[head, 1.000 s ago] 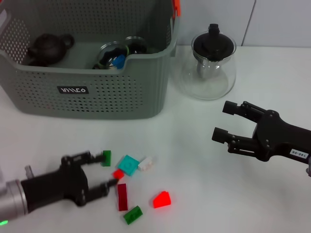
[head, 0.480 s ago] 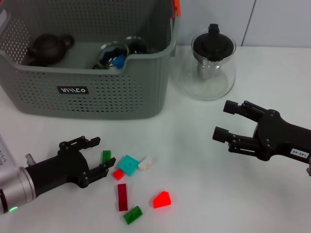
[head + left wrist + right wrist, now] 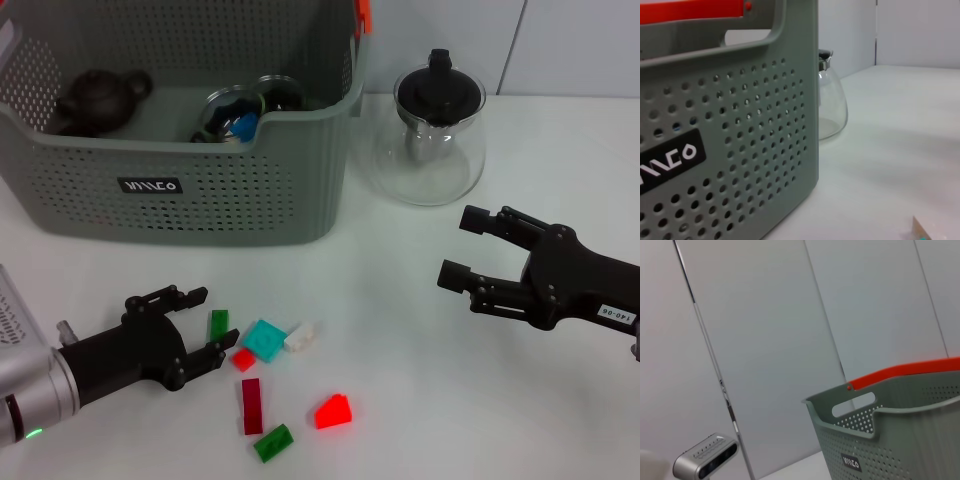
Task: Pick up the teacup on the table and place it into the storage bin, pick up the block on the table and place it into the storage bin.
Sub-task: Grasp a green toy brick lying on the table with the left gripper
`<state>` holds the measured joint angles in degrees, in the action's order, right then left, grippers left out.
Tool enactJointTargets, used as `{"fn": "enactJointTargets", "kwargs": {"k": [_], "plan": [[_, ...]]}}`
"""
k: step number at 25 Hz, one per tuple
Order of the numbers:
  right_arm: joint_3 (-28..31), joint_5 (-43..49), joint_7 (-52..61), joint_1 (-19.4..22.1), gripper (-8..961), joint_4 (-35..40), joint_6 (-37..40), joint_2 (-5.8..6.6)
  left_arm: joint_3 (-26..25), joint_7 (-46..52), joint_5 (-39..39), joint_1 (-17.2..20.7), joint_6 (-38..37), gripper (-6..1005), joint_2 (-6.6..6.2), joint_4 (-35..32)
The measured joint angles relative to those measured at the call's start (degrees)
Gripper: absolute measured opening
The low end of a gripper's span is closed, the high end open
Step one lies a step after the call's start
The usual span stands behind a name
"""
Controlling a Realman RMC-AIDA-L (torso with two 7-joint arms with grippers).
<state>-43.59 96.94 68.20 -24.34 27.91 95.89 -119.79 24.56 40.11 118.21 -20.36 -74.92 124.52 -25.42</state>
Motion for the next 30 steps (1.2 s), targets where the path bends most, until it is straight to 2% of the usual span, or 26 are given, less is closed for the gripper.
{"fn": "enactJointTargets", "kwargs": {"k": [13, 30], "plan": [[0.0, 0.21, 0.0, 0.2, 944, -0.04, 0.12, 0.0, -0.22, -1.11, -0.04, -0.46, 3.17, 656, 0.03, 1.34], [0.0, 0.15, 0.0, 0.61, 945, -0.05, 0.53, 0.0, -1.72, -1.18, -1.63, 0.35, 2.41, 639, -0.18, 0.84]]}}
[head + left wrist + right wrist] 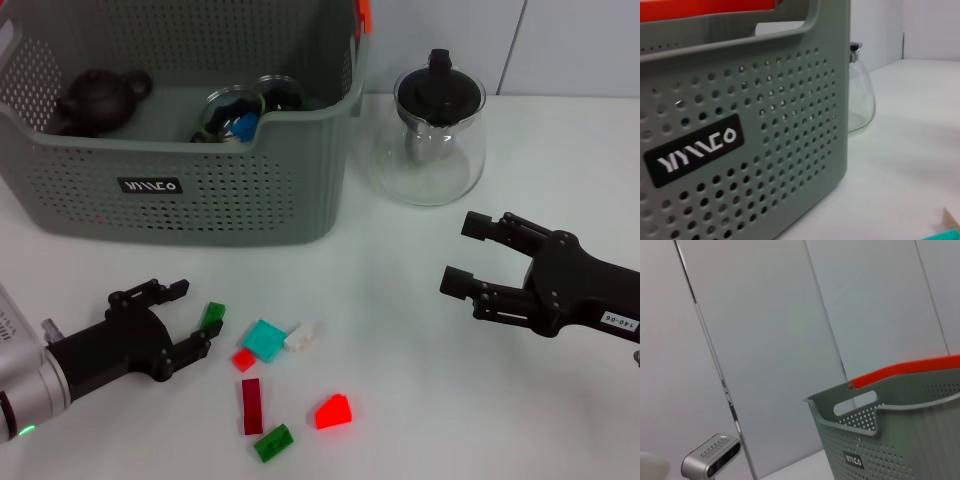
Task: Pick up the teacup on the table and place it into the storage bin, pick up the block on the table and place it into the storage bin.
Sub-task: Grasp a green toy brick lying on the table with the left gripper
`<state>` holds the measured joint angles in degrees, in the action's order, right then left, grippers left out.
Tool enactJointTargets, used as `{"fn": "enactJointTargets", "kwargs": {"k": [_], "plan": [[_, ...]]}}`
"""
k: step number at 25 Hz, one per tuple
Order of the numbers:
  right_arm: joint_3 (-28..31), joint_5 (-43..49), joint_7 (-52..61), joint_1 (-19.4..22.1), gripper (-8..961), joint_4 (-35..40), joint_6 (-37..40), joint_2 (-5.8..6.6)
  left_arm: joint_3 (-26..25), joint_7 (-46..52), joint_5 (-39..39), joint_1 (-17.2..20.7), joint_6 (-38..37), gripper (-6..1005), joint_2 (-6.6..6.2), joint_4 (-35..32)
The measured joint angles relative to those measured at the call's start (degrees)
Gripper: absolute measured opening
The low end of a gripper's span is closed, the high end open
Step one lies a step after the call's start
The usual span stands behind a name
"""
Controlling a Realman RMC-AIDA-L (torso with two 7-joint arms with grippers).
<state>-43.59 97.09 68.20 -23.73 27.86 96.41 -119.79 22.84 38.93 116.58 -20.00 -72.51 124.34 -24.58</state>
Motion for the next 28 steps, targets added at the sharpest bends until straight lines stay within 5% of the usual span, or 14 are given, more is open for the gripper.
{"fn": "enactJointTargets", "kwargs": {"k": [28], "plan": [[0.01, -0.15, 0.0, -0.46, 945, 0.0, -0.1, 0.18, -0.16, -0.61, -0.88, -0.26, 2.09, 611, 0.02, 0.54]]}}
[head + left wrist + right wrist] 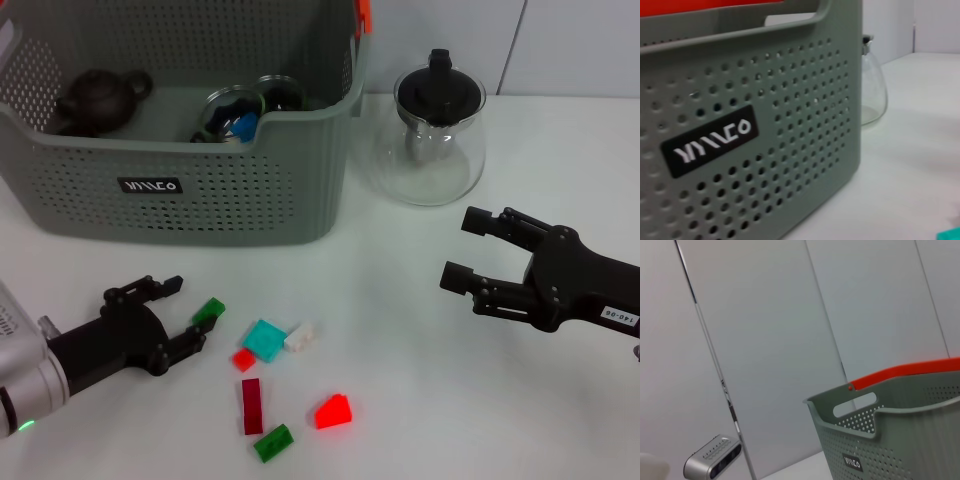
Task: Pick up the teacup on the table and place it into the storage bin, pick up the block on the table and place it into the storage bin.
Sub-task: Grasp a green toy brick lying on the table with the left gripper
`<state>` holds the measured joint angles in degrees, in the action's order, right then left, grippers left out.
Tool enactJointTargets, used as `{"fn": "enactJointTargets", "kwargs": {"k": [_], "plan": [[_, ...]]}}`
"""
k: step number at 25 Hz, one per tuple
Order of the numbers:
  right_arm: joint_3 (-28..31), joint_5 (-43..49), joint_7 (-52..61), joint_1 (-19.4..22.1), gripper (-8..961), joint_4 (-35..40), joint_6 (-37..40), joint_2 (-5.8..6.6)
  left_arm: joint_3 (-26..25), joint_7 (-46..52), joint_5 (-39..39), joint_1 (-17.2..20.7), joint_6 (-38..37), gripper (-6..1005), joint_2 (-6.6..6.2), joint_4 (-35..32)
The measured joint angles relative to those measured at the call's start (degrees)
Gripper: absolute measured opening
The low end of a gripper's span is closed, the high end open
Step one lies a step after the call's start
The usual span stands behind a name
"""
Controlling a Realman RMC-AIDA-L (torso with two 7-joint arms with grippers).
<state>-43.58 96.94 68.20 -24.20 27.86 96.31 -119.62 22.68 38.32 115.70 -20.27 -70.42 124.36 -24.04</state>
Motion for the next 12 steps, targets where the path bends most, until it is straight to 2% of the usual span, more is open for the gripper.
{"fn": "enactJointTargets", "kwargs": {"k": [12], "plan": [[0.52, 0.01, 0.0, -0.1, 944, 0.0, 0.09, 0.17, 0.1, 0.0, -0.48, 0.45, -0.81, 599, 0.12, -0.82]]}}
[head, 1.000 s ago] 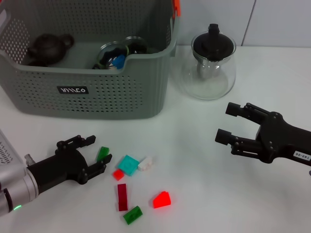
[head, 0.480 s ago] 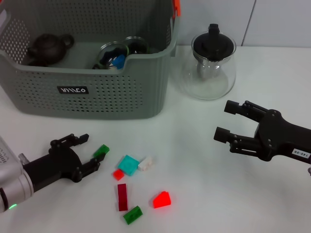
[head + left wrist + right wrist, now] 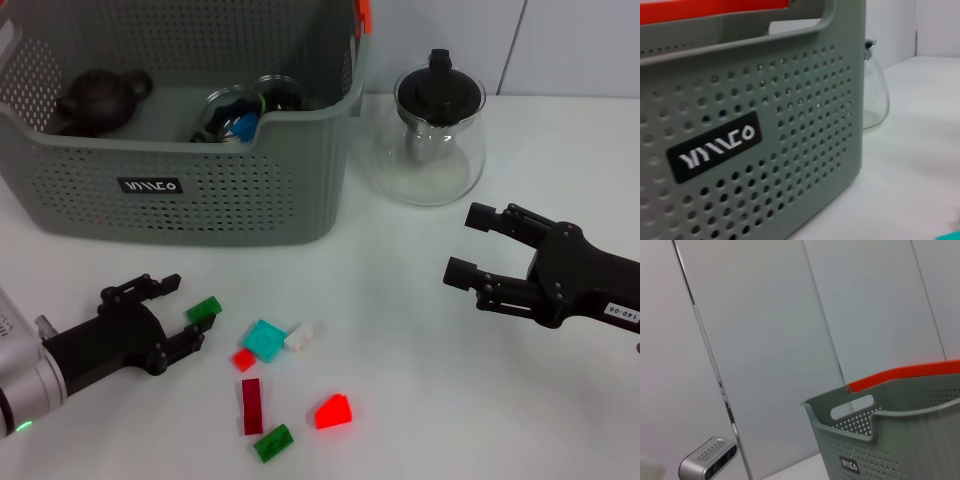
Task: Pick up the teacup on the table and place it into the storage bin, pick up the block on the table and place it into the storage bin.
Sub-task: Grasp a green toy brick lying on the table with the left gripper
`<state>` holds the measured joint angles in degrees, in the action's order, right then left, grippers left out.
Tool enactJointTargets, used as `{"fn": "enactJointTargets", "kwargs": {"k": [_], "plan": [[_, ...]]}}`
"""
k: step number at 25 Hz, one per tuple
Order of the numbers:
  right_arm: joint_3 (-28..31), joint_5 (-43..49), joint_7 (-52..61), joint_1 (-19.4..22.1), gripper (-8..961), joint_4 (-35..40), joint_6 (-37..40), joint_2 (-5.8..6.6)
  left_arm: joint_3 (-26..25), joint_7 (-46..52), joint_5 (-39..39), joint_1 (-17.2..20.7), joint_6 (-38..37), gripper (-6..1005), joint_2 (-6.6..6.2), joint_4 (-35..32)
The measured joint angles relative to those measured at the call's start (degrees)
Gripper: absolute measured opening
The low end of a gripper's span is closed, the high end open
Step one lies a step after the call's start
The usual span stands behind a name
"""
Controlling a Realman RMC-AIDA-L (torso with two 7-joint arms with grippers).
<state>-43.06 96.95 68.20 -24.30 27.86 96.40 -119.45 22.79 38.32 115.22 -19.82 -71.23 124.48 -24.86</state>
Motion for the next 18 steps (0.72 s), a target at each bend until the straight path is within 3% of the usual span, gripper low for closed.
{"fn": "enactJointTargets", "kwargs": {"k": [7, 12, 18], "plan": [[0.0, 0.0, 0.0, 0.04, 944, 0.0, 0.02, 0.01, 0.26, 0.0, 0.0, -0.25, -0.13, 592, 0.04, 0.8], [0.05, 0.0, 0.0, 0.08, 944, 0.0, 0.02, 0.01, 0.4, 0.0, 0.24, -0.3, 0.53, 448, -0.01, 0.8], [0.09, 0.0, 0.0, 0.13, 944, 0.0, -0.01, 0.01, 0.53, 0.0, 0.5, -0.47, 0.59, 451, -0.03, 1.19]]}}
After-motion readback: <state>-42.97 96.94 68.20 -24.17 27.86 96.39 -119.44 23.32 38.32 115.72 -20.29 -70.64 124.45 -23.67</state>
